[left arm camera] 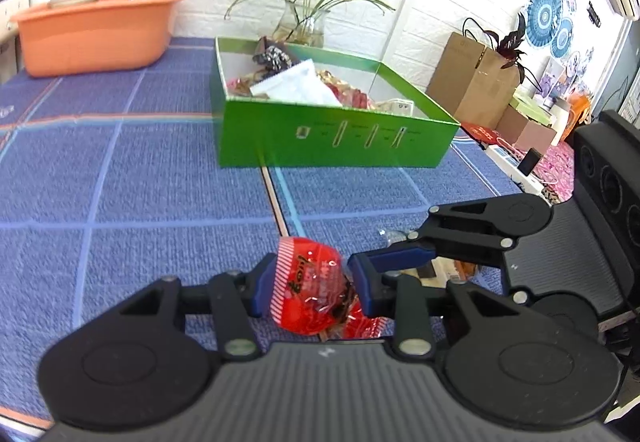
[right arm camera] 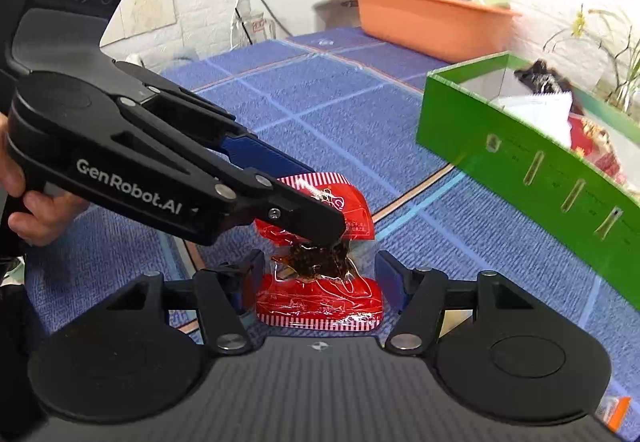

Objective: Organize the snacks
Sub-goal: 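Carry the red candy bag up over the green box with both tools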

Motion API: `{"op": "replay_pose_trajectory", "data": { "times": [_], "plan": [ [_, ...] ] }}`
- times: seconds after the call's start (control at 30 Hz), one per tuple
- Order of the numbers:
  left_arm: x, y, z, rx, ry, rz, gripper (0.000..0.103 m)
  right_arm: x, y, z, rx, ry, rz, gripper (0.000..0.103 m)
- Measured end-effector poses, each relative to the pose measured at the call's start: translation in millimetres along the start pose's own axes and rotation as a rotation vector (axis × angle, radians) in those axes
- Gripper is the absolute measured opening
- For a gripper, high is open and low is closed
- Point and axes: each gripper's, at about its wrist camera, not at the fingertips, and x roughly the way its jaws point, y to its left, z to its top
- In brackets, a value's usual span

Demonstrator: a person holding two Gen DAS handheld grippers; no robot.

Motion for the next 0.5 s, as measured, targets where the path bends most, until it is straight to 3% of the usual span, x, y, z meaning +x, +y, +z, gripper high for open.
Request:
{"op": "replay_pose_trajectory", "data": {
  "times": [0.13, 0.3, 0.5],
  "plan": [
    [-5, -8, 6, 0.060, -0.031, 0.045, 0.014, -6, -1, 3, -0.001, -0.057, -0.033, 0.100],
    [-6, -7, 16, 0.055, -0.038, 0.029, 0.013, -12, -3, 1, 0.010, -0.106, -0.058, 0.100],
    [1, -19, 43, 0.116, -0.053, 0.022, 0.012, -19, -16, 7, 0.047, -0.160, -0.116, 0.100]
  ]
}}
